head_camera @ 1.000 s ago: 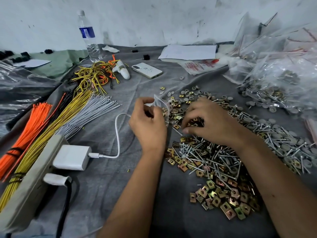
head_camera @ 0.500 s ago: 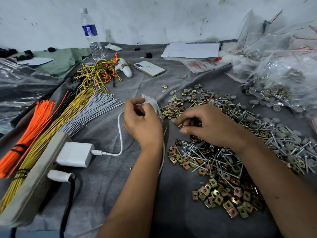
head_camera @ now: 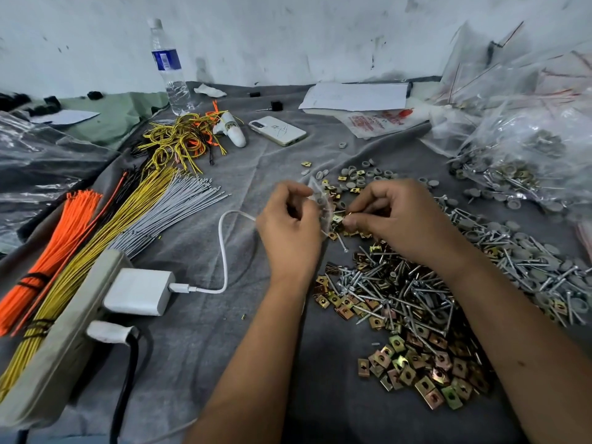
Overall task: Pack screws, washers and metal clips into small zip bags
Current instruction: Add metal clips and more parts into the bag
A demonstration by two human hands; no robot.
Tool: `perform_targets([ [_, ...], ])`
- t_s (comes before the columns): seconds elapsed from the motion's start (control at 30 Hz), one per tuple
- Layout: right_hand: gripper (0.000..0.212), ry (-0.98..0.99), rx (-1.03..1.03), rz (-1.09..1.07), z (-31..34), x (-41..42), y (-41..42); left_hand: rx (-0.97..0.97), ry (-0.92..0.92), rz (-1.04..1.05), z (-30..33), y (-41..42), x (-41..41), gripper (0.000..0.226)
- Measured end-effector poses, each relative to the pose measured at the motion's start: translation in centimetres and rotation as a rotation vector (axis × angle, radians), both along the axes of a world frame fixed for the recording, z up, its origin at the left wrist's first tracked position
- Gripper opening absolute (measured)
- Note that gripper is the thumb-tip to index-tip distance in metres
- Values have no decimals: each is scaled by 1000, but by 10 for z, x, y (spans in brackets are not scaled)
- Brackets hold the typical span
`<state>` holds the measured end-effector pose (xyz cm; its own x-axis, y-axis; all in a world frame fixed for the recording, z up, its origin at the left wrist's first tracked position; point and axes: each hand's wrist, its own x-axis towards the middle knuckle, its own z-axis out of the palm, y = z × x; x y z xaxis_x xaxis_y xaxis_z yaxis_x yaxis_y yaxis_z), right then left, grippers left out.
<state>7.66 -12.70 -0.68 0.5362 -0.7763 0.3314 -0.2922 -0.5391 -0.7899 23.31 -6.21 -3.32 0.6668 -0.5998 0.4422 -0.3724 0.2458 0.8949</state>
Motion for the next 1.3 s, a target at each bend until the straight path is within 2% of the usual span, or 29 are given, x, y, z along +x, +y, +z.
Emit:
perform_targets([
  [0.1, 15, -3, -14, -42, 0, -1, -3, 75, -139, -118, -1, -1, -4, 19],
  [0.17, 12, 20, -4, -37, -1, -1, -3, 108, -167, -163, -3, -2, -5, 20],
  [0.37, 15, -67, -8, -62, -1, 2, 1, 86, -314, -277, -6, -3, -5, 31],
  [0.43, 17, -90, -33, -103, -1, 3, 2, 88, -377, -277, -6, -4, -5, 28],
  [0.53, 17, -57, -78, -119, -1, 4, 2, 94, -329, -263, -7, -5, -4, 29],
  [0.67, 9, 17, -17, -125, -3, 2, -4, 141, -248, -261, -5, -2, -6, 32],
  [0.8, 21, 31, 174, -64, -5, -2, -8, 182, -229, -243, -2, -1, -7, 26],
  [0.87, 22, 6, 191, -53, -4, -5, -9, 202, -228, -221, -2, -1, -6, 24],
  [1.07, 6, -70, 249, -33, -3, -6, -8, 167, -333, -266, -2, 0, -7, 22],
  [1.2, 11, -112, 292, -54, -6, -5, -8, 153, -442, -359, -3, 0, -6, 32],
  [1.3, 11, -60, 273, -78, -8, -6, -10, 148, -479, -354, -2, 0, -5, 32],
])
